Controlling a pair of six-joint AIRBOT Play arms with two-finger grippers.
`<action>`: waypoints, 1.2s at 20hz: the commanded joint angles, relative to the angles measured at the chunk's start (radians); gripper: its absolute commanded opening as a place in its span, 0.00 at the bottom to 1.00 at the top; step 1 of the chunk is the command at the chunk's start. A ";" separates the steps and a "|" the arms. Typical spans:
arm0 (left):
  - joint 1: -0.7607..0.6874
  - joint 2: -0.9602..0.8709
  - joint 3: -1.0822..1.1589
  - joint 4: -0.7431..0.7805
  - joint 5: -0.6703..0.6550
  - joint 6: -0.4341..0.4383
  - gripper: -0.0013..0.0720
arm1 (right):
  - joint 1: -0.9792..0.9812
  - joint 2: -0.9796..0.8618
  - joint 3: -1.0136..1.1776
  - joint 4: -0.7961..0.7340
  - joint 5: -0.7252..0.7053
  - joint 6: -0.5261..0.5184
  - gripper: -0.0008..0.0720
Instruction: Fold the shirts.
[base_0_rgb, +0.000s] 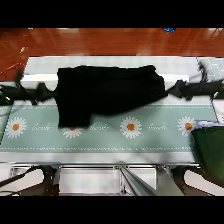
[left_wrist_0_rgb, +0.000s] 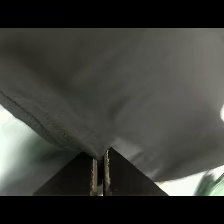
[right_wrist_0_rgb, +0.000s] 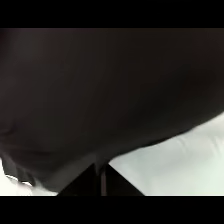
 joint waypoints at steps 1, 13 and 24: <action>0.004 0.193 0.204 -0.159 0.040 0.003 0.05 | 0.011 0.098 0.365 0.015 0.074 0.048 0.04; 0.166 0.760 0.697 0.254 0.152 -0.043 0.05 | -0.096 0.578 0.819 -0.318 0.084 0.142 0.04; -0.003 0.840 0.420 0.580 -0.040 -0.230 0.05 | -0.096 0.679 0.628 -0.452 0.303 0.204 0.04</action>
